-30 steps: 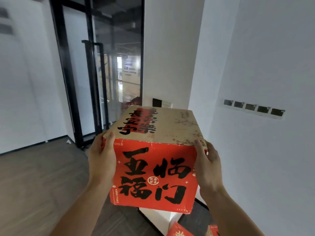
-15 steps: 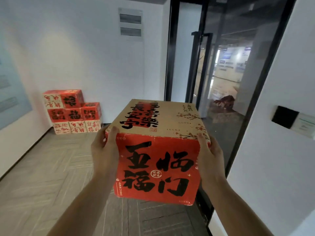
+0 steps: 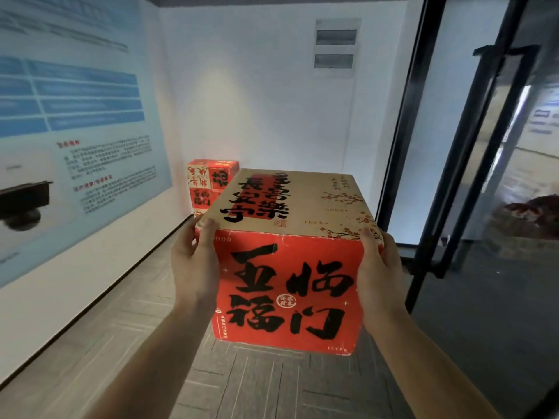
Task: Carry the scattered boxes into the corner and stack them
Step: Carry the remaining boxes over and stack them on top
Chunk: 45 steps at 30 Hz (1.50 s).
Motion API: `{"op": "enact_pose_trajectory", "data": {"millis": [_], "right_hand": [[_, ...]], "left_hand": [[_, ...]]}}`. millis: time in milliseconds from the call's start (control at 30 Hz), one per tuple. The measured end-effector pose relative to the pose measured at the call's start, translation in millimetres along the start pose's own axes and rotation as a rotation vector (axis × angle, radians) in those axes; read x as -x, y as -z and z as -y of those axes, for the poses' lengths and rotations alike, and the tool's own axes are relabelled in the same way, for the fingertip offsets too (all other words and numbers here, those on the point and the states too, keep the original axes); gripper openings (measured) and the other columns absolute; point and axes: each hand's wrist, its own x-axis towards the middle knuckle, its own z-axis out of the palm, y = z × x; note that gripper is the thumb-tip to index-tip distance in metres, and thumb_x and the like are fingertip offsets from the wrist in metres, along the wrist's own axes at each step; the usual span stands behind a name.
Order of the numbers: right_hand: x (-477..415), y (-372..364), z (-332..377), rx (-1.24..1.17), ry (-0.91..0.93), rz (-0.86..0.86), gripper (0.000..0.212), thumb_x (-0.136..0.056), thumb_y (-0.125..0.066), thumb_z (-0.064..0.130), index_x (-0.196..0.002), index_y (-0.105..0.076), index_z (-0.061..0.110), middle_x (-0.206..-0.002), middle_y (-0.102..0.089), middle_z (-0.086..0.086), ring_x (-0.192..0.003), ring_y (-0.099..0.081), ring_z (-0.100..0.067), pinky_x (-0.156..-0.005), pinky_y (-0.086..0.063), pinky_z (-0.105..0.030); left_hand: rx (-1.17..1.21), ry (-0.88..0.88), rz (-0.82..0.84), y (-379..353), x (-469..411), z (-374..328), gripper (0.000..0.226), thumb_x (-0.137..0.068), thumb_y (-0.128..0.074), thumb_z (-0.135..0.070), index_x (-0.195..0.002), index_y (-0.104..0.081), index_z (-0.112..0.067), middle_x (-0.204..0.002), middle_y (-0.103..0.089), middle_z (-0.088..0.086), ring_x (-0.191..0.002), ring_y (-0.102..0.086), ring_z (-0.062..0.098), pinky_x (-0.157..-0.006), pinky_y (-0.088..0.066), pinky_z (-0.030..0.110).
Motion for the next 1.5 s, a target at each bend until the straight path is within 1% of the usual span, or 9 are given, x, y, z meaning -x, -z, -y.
{"op": "enact_pose_trajectory", "data": {"millis": [167, 267, 433, 567, 767, 1033, 1267, 1400, 1500], "right_hand": [[-47, -59, -17, 0.017, 0.055, 0.057, 0.019, -0.097, -0.045, 0.066, -0.111, -0.053, 0.055, -0.11, -0.074, 0.006, -0.098, -0.075, -0.02, -0.09, -0.061, -0.055], [-73, -102, -35, 0.0, 0.079, 0.086, 0.015, -0.107, -0.046, 0.054, -0.117, -0.055, 0.047, -0.108, -0.074, 0.007, -0.095, -0.076, -0.015, -0.088, -0.061, -0.047], [-128, -192, -57, -0.007, 0.068, 0.085, 0.01, -0.109, -0.044, 0.048, -0.111, -0.054, 0.05, -0.101, -0.076, 0.007, -0.088, -0.077, -0.012, -0.078, -0.06, -0.037], [-176, -264, -68, 0.012, 0.047, 0.07, 0.012, -0.108, -0.043, 0.05, -0.114, -0.053, 0.052, -0.11, -0.074, 0.005, -0.092, -0.076, -0.013, -0.08, -0.06, -0.04], [-248, -355, -96, 0.105, 0.008, 0.084, 0.02, -0.111, -0.039, 0.043, -0.127, -0.049, 0.037, -0.103, -0.071, 0.006, -0.069, -0.071, -0.002, -0.057, -0.052, -0.02], [-391, -465, -173, 0.0, -0.051, 0.142, 0.025, -0.11, -0.041, 0.046, -0.131, -0.051, 0.037, -0.108, -0.074, 0.001, -0.084, -0.077, -0.014, -0.077, -0.061, -0.041], [-559, -552, -211, -0.07, -0.073, 0.15, 0.022, -0.109, -0.042, 0.045, -0.128, -0.051, 0.041, -0.116, -0.073, 0.0, -0.096, -0.075, -0.021, -0.082, -0.063, -0.045], [-639, -597, -226, -0.054, -0.073, 0.164, 0.017, -0.11, -0.042, 0.044, -0.124, -0.051, 0.045, -0.117, -0.071, 0.0, -0.098, -0.075, -0.022, -0.083, -0.063, -0.047], [-703, -635, -240, -0.044, -0.073, 0.155, 0.022, -0.11, -0.041, 0.046, -0.129, -0.05, 0.04, -0.118, -0.071, -0.001, -0.099, -0.074, -0.023, -0.085, -0.063, -0.051]], "left_hand": [[0.019, -0.021, -0.067, 3, -67, 23, 0.022, -0.108, -0.052, -0.033, -0.12, -0.067, -0.021, -0.101, -0.068, -0.001, -0.085, -0.063, 0.011, -0.07, -0.046, 0.03], [0.034, -0.03, -0.097, 8, -118, 46, 0.022, -0.108, -0.051, -0.028, -0.121, -0.064, -0.017, -0.1, -0.064, -0.003, -0.085, -0.059, 0.01, -0.071, -0.043, 0.031], [0.052, -0.02, -0.084, 12, -225, 76, 0.02, -0.108, -0.049, -0.023, -0.121, -0.064, -0.017, -0.103, -0.065, 0.0, -0.086, -0.058, 0.01, -0.071, -0.043, 0.032], [0.04, -0.028, -0.077, 14, -315, 90, 0.02, -0.108, -0.049, -0.023, -0.119, -0.066, -0.018, -0.102, -0.068, 0.0, -0.088, -0.061, 0.013, -0.076, -0.047, 0.035], [0.0, -0.004, -0.123, 17, -423, 128, 0.018, -0.108, -0.049, -0.027, -0.108, -0.066, -0.031, -0.108, -0.068, 0.002, -0.095, -0.063, 0.02, -0.082, -0.05, 0.042], [-0.055, -0.036, -0.186, -25, -579, 193, 0.015, -0.108, -0.05, -0.025, -0.109, -0.065, -0.028, -0.108, -0.069, -0.001, -0.095, -0.063, 0.017, -0.081, -0.05, 0.038], [-0.07, -0.044, -0.188, -104, -733, 239, 0.024, -0.095, -0.057, -0.04, -0.112, -0.068, -0.027, -0.111, -0.072, 0.005, -0.097, -0.066, 0.02, -0.084, -0.051, 0.041], [-0.071, -0.044, -0.207, -136, -816, 263, 0.015, -0.106, -0.053, -0.023, -0.106, -0.067, -0.028, -0.106, -0.071, 0.002, -0.091, -0.064, 0.015, -0.078, -0.048, 0.036], [-0.058, -0.041, -0.199, -164, -884, 282, 0.012, -0.104, -0.056, -0.028, -0.107, -0.068, -0.028, -0.105, -0.072, 0.002, -0.09, -0.065, 0.015, -0.074, -0.048, 0.034]]}}
